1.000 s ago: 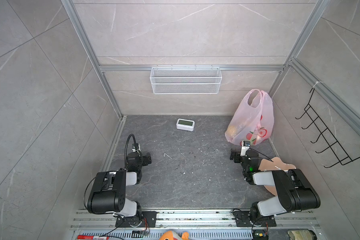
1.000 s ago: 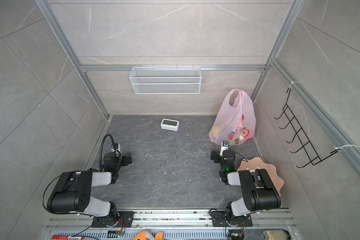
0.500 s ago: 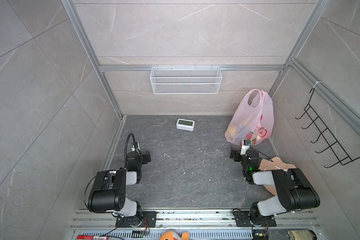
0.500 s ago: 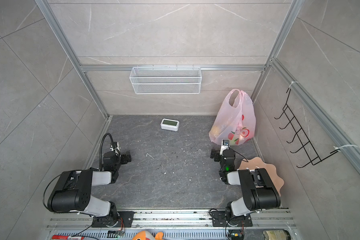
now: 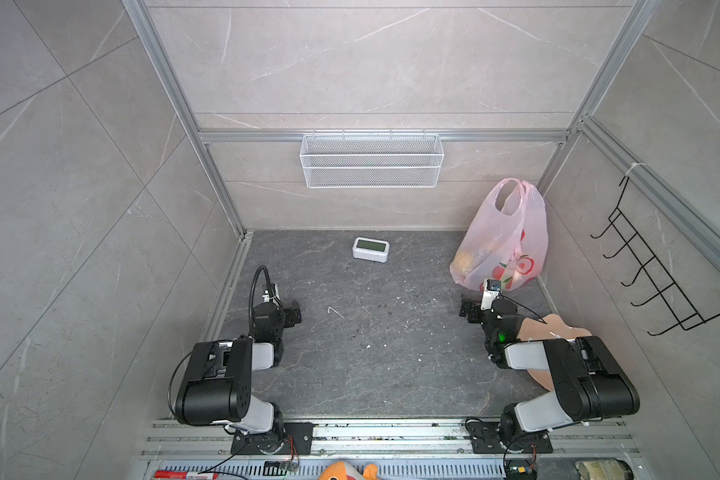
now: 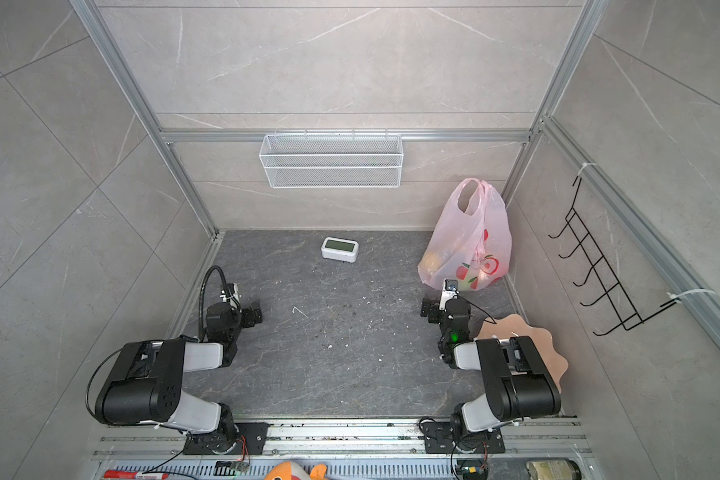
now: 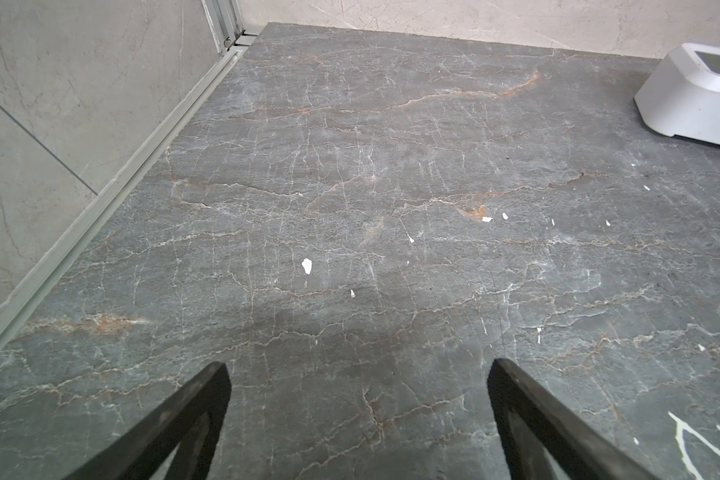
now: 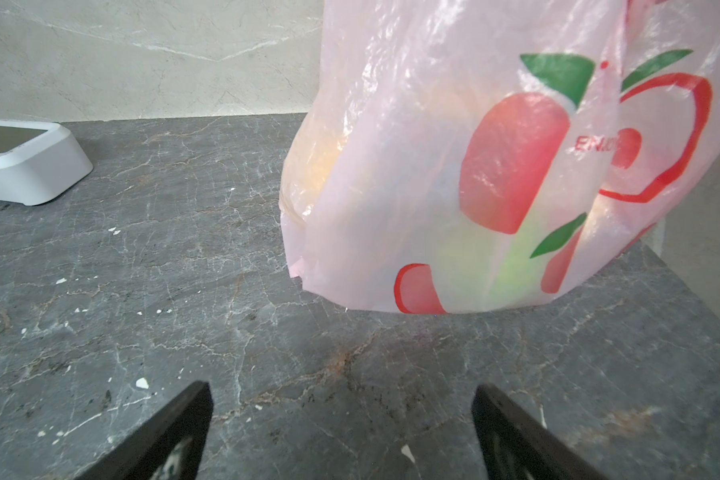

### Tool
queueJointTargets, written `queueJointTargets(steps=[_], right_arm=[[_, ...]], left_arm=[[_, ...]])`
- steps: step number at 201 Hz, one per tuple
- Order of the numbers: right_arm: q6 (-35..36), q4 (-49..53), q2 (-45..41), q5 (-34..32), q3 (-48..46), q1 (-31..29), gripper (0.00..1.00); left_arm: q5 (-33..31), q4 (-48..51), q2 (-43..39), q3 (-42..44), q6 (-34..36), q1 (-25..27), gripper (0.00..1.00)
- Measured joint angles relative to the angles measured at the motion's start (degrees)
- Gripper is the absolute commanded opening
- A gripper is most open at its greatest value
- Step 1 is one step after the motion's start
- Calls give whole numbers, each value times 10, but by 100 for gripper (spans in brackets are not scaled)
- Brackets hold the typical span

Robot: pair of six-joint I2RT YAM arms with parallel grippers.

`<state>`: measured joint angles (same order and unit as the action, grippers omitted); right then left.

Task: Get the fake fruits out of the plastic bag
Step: 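Grasp the pink bag's handle with the right gripper and lift it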

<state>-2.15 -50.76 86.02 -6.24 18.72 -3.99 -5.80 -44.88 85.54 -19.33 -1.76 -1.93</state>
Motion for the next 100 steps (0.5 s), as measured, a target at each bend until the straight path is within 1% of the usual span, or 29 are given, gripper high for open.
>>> queueJointTargets(steps=[13, 26, 58, 66, 77, 88, 100], right_arm=[[7, -1, -19, 0, -5, -6, 100], [16, 1, -54, -6, -15, -21, 100], [53, 17, -148, -41, -19, -87, 100], [58, 25, -175, -44, -18, -102, 100], [59, 52, -215, -44, -10, -115, 100], [53, 89, -244, -42, 12, -119, 100], [39, 141, -271, -41, 55, -119, 100]], left_arm=[[1, 22, -16, -3, 2, 0, 100], [1, 48, -54, -3, 4, 0, 100], [-20, 109, -199, -6, -6, 22, 100], [-27, 122, -237, -11, -21, 29, 100], [-37, 154, -280, -25, -57, 37, 100], [-51, 193, -305, -48, -101, 40, 100], [-71, 249, -321, -86, -151, 39, 100]])
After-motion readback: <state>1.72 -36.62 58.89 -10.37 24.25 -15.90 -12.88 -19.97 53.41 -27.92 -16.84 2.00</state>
